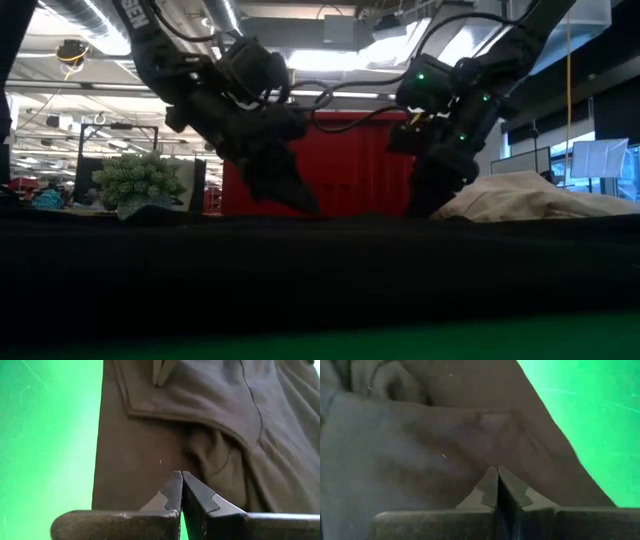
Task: Fold laundry
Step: Fold the black shirt
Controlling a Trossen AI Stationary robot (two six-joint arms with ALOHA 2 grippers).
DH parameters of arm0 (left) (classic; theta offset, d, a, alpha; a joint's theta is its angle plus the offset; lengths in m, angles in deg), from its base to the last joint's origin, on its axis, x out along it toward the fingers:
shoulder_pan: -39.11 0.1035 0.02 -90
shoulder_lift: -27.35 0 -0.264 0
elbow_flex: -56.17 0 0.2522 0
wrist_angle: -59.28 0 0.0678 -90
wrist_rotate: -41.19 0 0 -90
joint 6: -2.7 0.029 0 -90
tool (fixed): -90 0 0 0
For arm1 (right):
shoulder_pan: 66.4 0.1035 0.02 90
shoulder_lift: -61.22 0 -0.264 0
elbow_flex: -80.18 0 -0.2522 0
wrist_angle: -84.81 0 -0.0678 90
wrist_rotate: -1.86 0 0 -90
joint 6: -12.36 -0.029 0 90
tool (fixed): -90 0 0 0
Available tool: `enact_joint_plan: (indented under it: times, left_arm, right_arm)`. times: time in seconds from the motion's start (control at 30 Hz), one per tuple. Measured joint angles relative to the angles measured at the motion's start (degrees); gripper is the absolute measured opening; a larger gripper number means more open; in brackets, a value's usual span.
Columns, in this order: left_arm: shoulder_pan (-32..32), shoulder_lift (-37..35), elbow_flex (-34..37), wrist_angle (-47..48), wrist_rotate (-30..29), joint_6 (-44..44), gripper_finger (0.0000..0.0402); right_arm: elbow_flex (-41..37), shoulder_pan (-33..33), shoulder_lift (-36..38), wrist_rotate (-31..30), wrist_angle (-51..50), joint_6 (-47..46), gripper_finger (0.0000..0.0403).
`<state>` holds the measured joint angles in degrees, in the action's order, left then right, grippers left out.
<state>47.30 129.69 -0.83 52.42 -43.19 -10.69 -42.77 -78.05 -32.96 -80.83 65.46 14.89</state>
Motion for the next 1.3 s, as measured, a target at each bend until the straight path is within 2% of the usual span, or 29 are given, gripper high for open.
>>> enact_joint_plan:
  times: [0.23,0.43,0.63,0.87,0.97,1.2,1.3]
  left_arm:
    - [0.0,0.7,0.0,0.6,-0.6,-0.1,0.0054]
    - [0.0,0.7,0.0,0.5,-0.6,-1.3,0.0085]
    - [-0.1,0.7,0.0,0.5,0.6,-1.6,0.009]
    - [-0.1,0.6,0.0,0.4,1.4,-2.7,0.0091]
    - [-0.3,0.6,0.0,0.4,1.8,-2.9,0.0091]
    - [-1.4,0.5,0.0,0.4,2.5,-3.0,0.0091]
    - [-1.5,0.5,0.0,0.4,2.6,-3.0,0.0091]
  right_arm:
    - [0.0,0.1,-2.8,5.8,4.8,-0.9,0.0002]
    - [0.0,0.0,-3.2,7.3,7.6,-0.9,0.0005]
    - [1.7,0.0,-1.5,2.3,5.5,3.3,0.0029]
    - [5.3,-0.1,-1.5,-0.4,-0.3,5.4,0.0105]
    - [5.4,-0.5,-1.6,-0.8,-1.7,5.3,0.0125]
    - [5.4,-1.0,-5.0,-3.3,-3.0,5.6,0.0133]
    - [5.6,-2.1,-6.7,-2.4,-1.1,5.7,0.0134]
